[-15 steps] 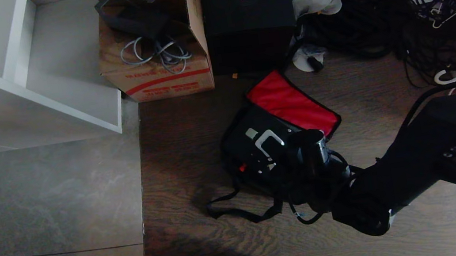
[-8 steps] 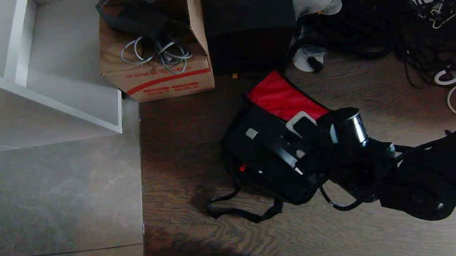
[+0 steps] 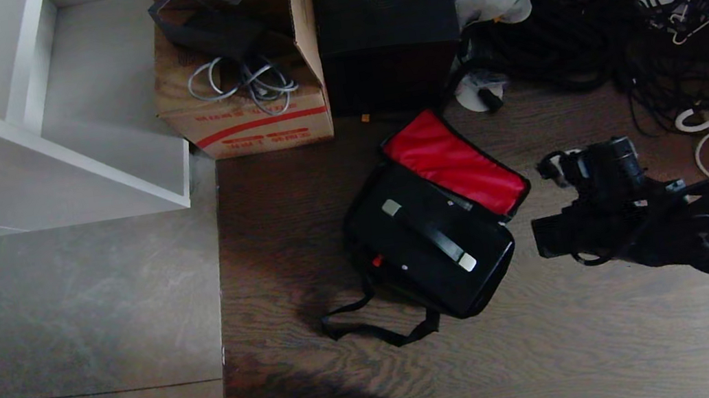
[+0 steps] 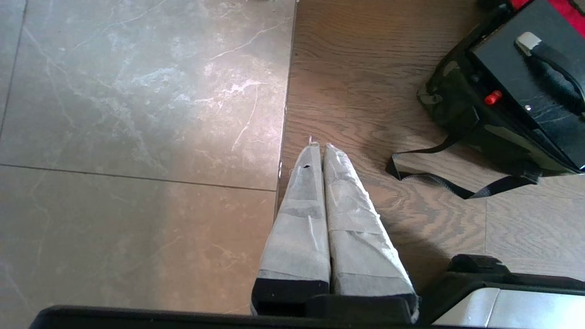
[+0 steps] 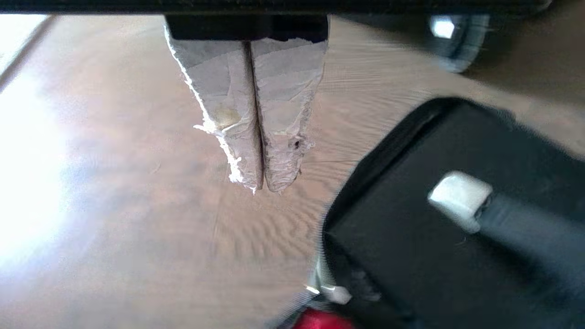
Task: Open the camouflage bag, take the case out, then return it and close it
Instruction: Close the top of the storage box
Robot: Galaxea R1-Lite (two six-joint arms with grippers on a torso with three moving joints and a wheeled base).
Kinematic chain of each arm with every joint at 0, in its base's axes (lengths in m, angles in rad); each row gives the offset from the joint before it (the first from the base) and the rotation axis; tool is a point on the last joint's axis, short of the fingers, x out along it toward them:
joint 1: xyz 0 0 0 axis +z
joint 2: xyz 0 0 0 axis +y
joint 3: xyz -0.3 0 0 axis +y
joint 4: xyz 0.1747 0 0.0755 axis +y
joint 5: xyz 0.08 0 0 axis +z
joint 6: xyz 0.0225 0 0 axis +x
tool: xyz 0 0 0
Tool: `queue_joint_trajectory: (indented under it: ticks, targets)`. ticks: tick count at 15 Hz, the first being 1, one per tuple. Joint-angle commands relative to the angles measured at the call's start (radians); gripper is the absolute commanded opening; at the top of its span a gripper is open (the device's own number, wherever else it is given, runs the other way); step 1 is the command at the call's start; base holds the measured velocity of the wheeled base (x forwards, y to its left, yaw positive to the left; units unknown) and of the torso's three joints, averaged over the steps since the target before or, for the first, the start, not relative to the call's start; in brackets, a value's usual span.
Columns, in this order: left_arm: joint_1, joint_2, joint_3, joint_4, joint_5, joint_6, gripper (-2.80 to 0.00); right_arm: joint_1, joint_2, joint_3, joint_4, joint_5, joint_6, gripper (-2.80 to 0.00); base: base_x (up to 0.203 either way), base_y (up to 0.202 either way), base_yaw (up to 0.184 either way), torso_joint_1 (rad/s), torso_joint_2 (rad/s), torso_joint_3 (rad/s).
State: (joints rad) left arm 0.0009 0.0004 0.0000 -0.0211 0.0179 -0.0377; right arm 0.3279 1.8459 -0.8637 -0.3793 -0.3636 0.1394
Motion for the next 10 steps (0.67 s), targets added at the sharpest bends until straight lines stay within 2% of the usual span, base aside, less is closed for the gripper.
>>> queue_joint_trajectory:
  ticks: [1, 2, 4, 5, 7, 10]
  targets:
    - [0.001, 0.000, 0.011, 0.000, 0.001, 0.001, -2.80, -0.053, 0.030, -0.021, 0.007, 0.054, 0.242, -2.80, 0.000, 0.000, 0.000, 0.000, 0.00, 0.000]
    - [0.001, 0.000, 0.011, 0.000, 0.001, 0.000, -2.80, -0.069, 0.062, -0.063, 0.014, 0.101, 0.322, -2.80, 0.000, 0.000, 0.000, 0.000, 0.00, 0.000]
    - [0.001, 0.000, 0.011, 0.000, 0.001, 0.001, -2.80, -0.135, 0.134, -0.120, 0.019, 0.165, 0.344, -2.80, 0.000, 0.000, 0.000, 0.000, 0.00, 0.000]
    - [0.001, 0.000, 0.011, 0.000, 0.001, -0.001, -2.80, -0.168, 0.162, -0.153, 0.020, 0.210, 0.337, 0.00, 0.000, 0.000, 0.000, 0.000, 0.00, 0.000]
    - [0.001, 0.000, 0.011, 0.000, 0.001, 0.001, -2.80, -0.199, 0.204, -0.191, 0.008, 0.238, 0.348, 0.00, 0.000, 0.000, 0.000, 0.000, 0.00, 0.000]
    - [0.001, 0.000, 0.011, 0.000, 0.001, -0.001, -2.80, -0.239, 0.259, -0.269, 0.015, 0.249, 0.438, 0.00, 0.000, 0.000, 0.000, 0.000, 0.00, 0.000]
